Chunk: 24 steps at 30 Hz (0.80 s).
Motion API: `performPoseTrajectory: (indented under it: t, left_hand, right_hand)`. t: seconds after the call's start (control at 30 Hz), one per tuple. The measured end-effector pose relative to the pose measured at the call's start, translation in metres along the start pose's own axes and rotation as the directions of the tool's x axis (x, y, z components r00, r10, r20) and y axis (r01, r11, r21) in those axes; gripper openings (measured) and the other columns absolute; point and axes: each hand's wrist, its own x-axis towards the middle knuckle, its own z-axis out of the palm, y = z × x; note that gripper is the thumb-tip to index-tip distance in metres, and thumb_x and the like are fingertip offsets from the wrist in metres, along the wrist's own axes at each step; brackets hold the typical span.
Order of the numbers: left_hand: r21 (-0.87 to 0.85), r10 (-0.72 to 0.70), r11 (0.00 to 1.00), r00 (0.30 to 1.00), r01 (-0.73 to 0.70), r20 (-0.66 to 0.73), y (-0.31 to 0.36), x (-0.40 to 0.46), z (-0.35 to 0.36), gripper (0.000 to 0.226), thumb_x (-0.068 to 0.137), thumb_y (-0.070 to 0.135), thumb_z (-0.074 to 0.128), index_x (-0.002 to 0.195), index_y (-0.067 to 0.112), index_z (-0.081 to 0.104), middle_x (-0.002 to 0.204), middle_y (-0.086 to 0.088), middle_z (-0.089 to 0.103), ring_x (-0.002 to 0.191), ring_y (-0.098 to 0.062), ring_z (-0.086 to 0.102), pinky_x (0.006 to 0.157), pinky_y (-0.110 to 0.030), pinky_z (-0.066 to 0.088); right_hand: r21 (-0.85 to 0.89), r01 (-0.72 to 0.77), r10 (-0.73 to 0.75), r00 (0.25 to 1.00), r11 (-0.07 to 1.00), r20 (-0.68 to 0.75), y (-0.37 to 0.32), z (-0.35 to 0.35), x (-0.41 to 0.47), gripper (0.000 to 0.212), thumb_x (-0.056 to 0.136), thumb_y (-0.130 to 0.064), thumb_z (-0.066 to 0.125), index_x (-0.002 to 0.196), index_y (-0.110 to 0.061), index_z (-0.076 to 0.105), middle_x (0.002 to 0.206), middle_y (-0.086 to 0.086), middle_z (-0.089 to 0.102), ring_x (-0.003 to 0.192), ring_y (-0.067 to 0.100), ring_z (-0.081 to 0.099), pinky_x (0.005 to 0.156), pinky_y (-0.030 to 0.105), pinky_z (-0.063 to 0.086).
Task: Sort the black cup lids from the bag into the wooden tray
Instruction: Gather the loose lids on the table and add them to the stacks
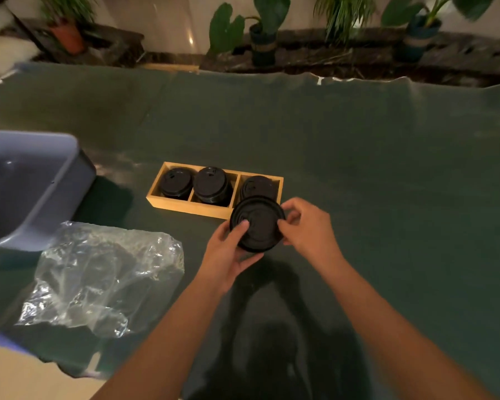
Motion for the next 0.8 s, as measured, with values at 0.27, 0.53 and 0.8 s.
performPoseTrajectory:
  t: [0.27, 0.53, 0.8]
  left_hand:
    - [0.601, 0.462, 0.677, 0.881, -0.425, 0.103, -0.004, -0.027, -0.022, 0.053, 0.083, -0.007, 0.053, 0.125, 0.023, 0.043, 0.108, 0.000, 0.062, 0.107, -0.017, 0.060, 0.090, -0.029, 0.051]
    - [0.793, 0.459, 0.000, 0.704, -0.610, 0.541, 0.004, -0.043, -0.044, 0.058, 0.080, 0.000, 0.055, 0.133, 0.025, 0.047, 0.138, 0.000, 0.047, 0.134, -0.013, 0.036, 0.109, -0.016, 0.023]
    - [0.851, 0.577, 0.076, 0.719, -0.520, 0.388, 0.031, -0.042, -0.051, 0.076, 0.070, 0.013, 0.072, 0.135, 0.033, 0.040, 0.154, -0.002, 0.017, 0.142, -0.017, 0.010, 0.111, -0.028, 0.013]
  right_hand:
    - [0.541, -0.690, 0.335, 0.715, 0.480, 0.614, 0.008, -0.007, -0.024, 0.026, 0.089, -0.022, 0.050, 0.111, -0.009, 0.055, 0.078, 0.012, 0.071, 0.053, 0.018, 0.067, 0.045, 0.023, 0.052]
    - [0.507, -0.762, 0.393, 0.644, 0.403, 0.656, -0.012, 0.005, -0.019, 0.040, 0.081, -0.029, 0.065, 0.109, -0.002, 0.060, 0.096, 0.014, 0.067, 0.087, 0.024, 0.067, 0.062, 0.030, 0.060]
    - [0.699, -0.622, 0.327, 0.782, 0.353, 0.531, -0.045, 0.048, 0.007, 0.018, 0.082, 0.000, 0.059, 0.097, -0.005, 0.066, 0.087, 0.009, 0.068, 0.080, 0.018, 0.064, 0.054, 0.023, 0.053]
